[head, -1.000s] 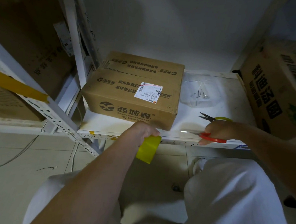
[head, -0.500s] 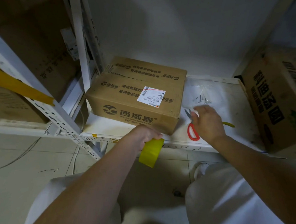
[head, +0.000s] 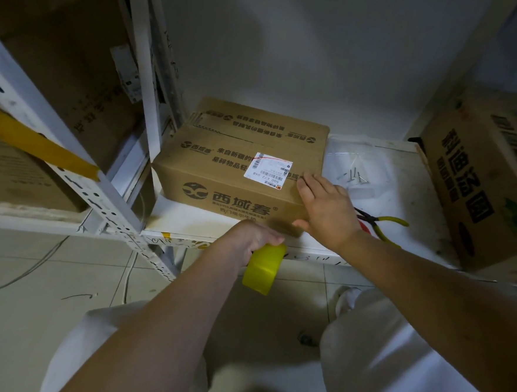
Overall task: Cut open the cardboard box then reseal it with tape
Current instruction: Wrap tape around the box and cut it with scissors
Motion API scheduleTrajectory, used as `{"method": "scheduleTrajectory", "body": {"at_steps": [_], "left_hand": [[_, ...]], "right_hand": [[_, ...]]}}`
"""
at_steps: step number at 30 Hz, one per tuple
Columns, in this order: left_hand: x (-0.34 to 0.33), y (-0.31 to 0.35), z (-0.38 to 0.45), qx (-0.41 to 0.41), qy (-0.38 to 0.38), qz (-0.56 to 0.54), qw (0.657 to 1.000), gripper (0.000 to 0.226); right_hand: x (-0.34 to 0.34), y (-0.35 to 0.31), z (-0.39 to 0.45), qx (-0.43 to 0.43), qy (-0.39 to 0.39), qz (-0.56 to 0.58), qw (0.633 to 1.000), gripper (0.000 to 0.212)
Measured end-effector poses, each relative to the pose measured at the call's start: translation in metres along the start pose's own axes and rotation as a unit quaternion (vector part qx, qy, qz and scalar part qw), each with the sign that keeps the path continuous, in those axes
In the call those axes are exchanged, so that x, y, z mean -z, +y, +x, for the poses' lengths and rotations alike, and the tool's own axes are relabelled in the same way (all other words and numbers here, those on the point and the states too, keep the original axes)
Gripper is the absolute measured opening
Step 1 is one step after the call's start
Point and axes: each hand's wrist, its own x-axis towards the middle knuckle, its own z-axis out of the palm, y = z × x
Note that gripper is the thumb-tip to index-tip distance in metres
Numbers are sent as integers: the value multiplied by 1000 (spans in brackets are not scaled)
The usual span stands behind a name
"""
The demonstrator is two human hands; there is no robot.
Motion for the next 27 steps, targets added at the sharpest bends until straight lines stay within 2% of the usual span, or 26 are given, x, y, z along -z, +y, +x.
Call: {"method": "scheduleTrajectory", "body": {"at_steps": [3, 7, 10, 13, 15, 17, 19, 20, 23, 27], "left_hand": [[0, 0, -2, -5, -3, 1, 1000, 28], [2, -1, -4, -11, -11, -13, 1000, 25], [8, -2, -8, -19, -4, -36, 999, 9], [19, -5, -8, -51, 25, -137, 989, 7], [27, -6, -11, -82, 59, -235, 967, 6], [30, -4, -19, -123, 105, -327, 931, 6], [27, 0, -30, -162, 143, -395, 893, 8], [23, 2, -36, -174, 148, -420, 878, 7], [12, 10, -46, -186, 129, -469, 854, 6], [3, 19, -43, -194, 92, -495, 842, 5]], "right_hand": [[3, -10, 9, -34, 78, -2, 996, 64], [5, -18, 15, -60, 90, -20, 994, 59], [6, -17, 15, -66, 99, -6, 993, 51], [10, -11, 20, -67, 129, 28, 989, 45], [17, -3, 27, -60, 131, 40, 989, 40], [24, 7, 38, -67, 96, 58, 991, 29], [30, 15, 53, -110, 56, 80, 989, 19], [31, 19, 60, -140, 41, 88, 985, 20], [31, 32, 85, -197, -28, 133, 971, 41], [24, 52, 117, -197, -108, 150, 963, 52]]}}
